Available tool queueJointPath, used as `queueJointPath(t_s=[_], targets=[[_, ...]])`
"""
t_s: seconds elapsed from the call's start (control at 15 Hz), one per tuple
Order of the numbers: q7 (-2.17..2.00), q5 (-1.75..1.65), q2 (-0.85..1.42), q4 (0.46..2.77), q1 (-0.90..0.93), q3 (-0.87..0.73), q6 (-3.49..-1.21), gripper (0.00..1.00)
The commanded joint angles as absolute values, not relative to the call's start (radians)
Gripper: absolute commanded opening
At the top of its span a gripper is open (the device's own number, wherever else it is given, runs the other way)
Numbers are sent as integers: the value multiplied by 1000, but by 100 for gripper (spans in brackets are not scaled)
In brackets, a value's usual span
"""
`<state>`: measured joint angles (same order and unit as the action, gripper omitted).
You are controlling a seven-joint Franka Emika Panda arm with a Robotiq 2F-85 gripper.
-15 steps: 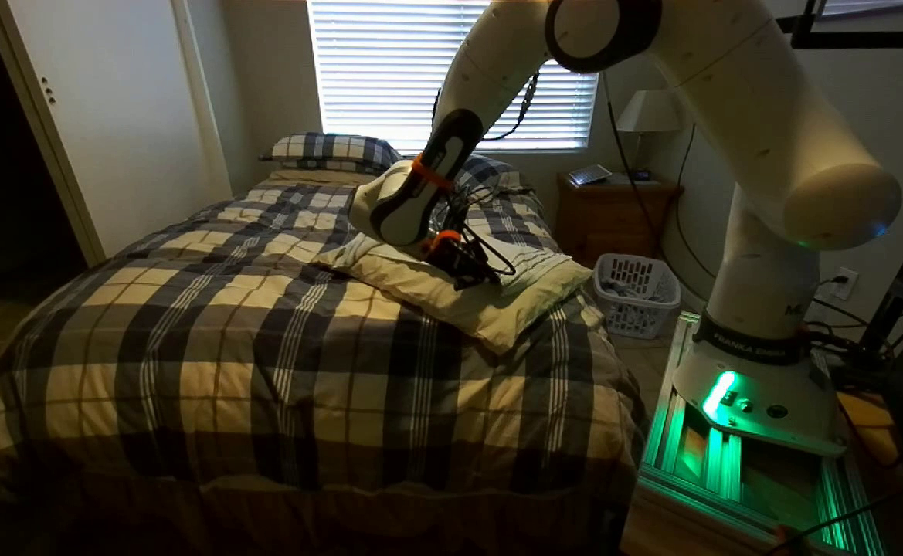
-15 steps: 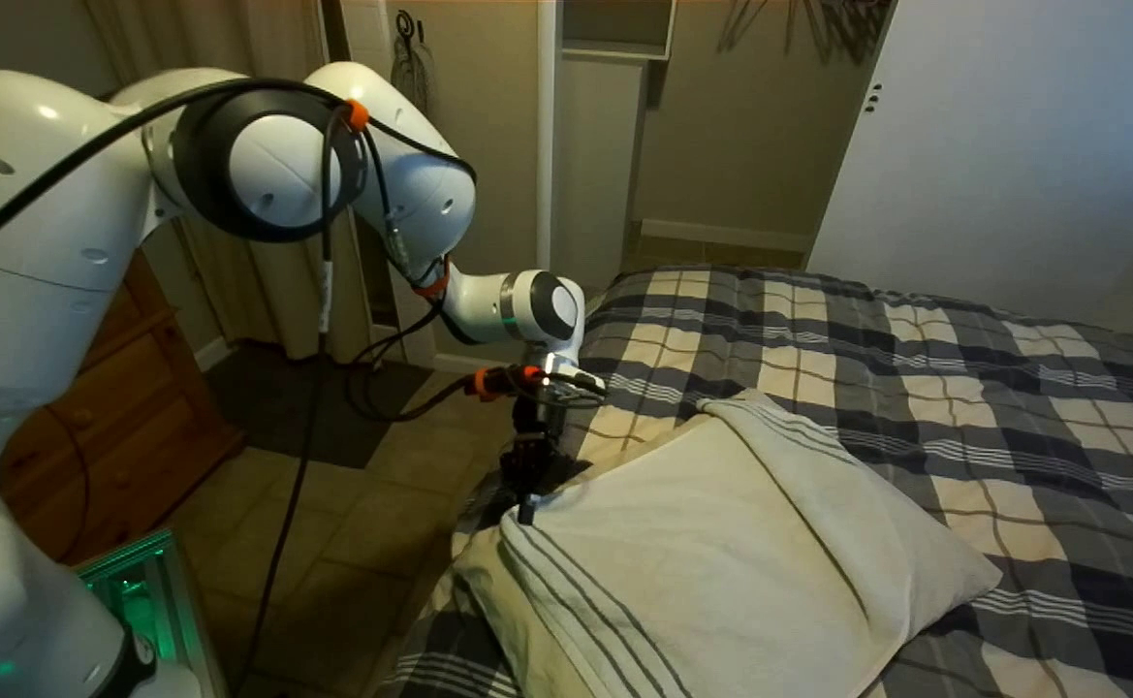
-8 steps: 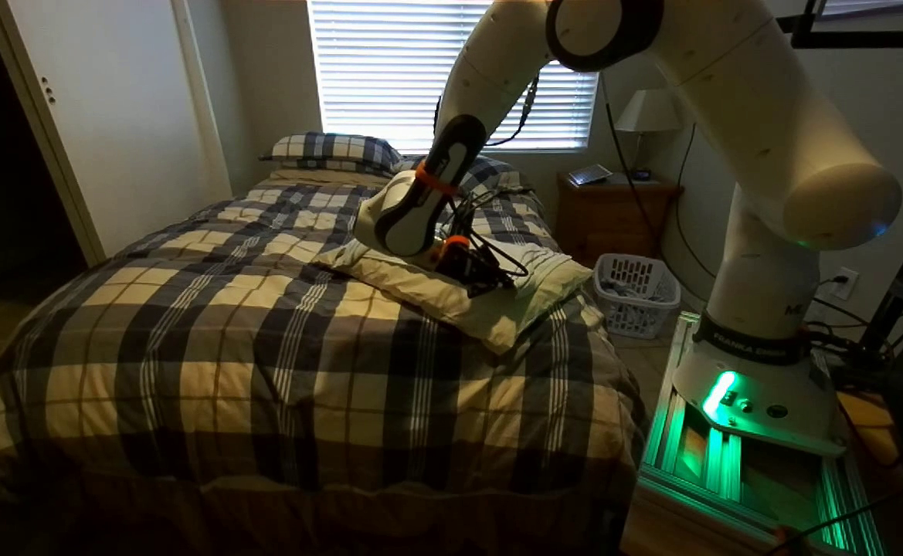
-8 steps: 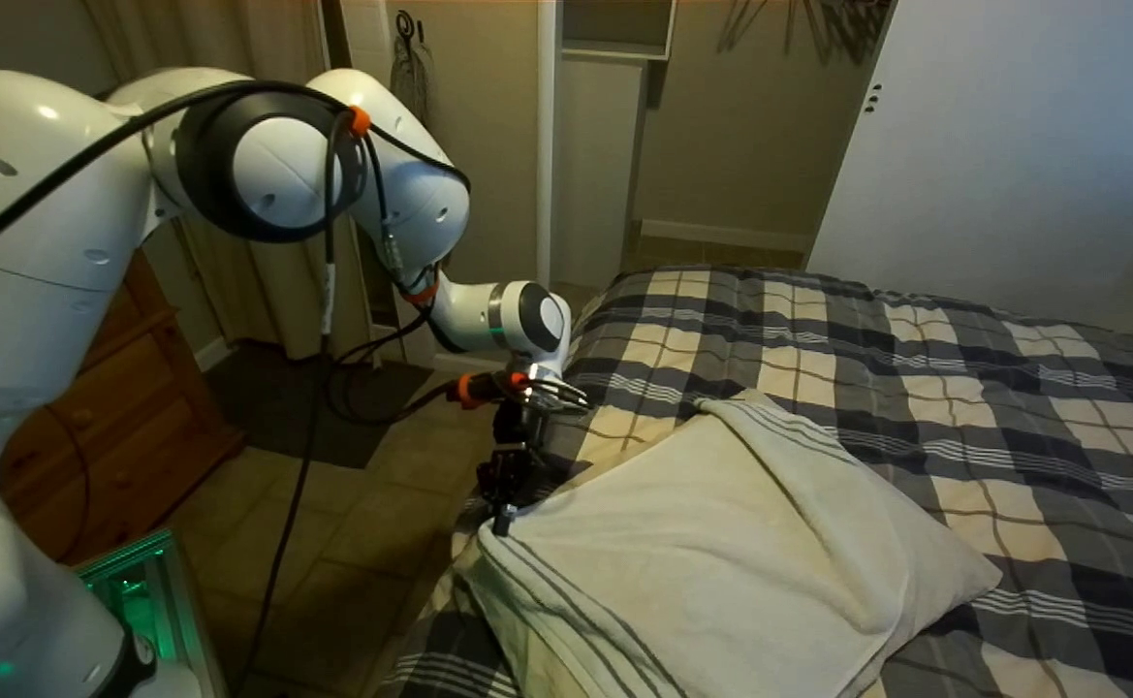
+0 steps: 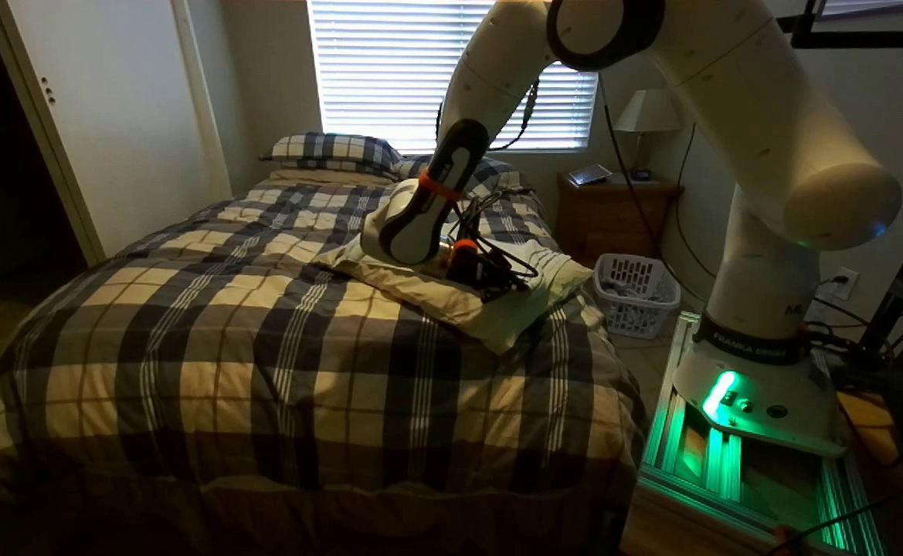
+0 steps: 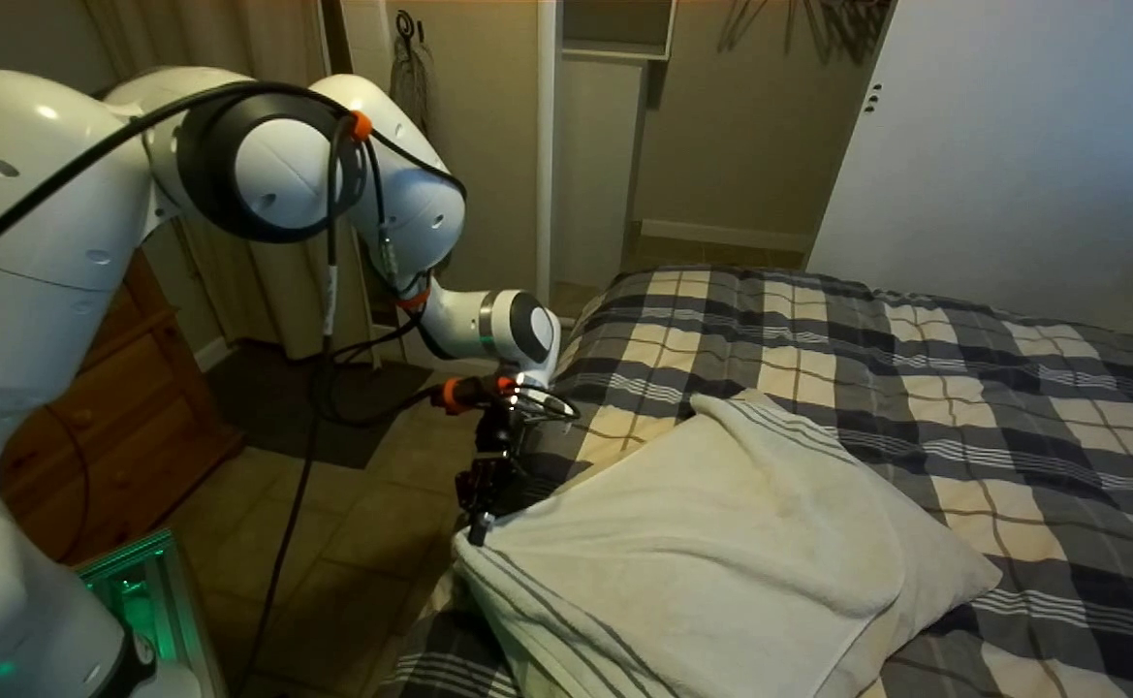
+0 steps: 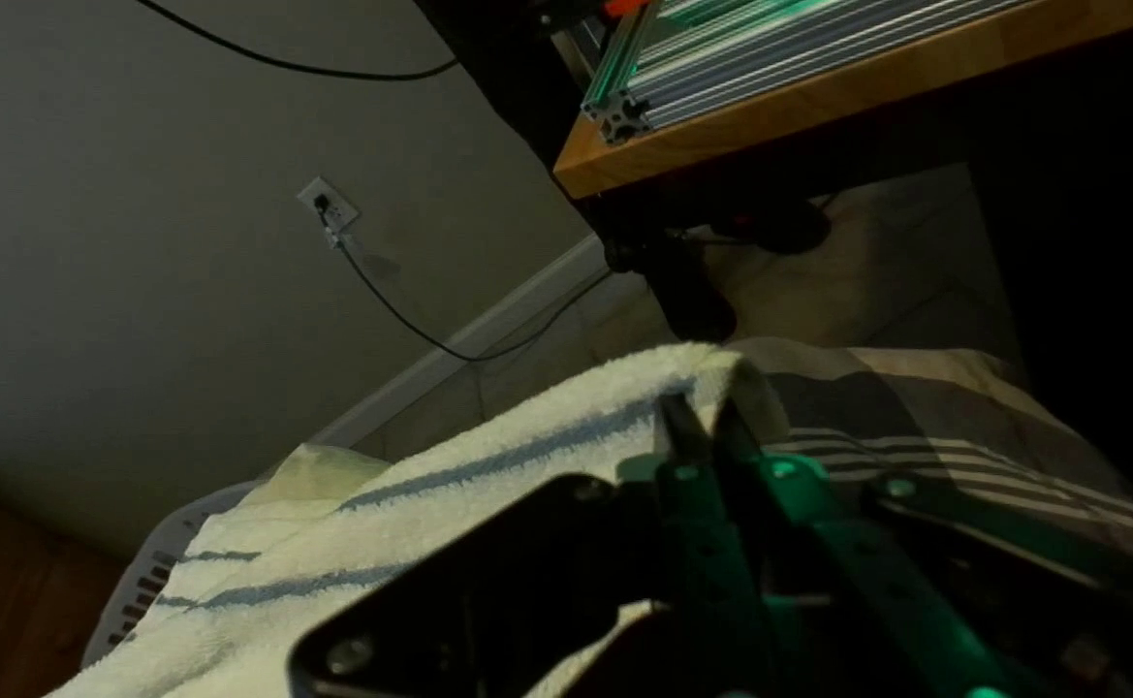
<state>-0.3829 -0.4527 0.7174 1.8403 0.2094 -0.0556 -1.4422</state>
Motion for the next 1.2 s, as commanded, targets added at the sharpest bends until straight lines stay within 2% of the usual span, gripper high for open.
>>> queueJointPath(t_s=[0.0, 0.8, 0.87, 1.0, 1.13], targets=[[-384, -426, 685, 1878, 194, -40, -1415, 5], [-537, -259, 651, 1912, 161, -69, -1458, 6], [-548, -259, 646, 1915, 158, -74, -1468, 31], [-584, -264, 631, 1925, 157, -89, -1479, 33], [-626, -274, 600, 1945, 160, -96, -1493, 45]])
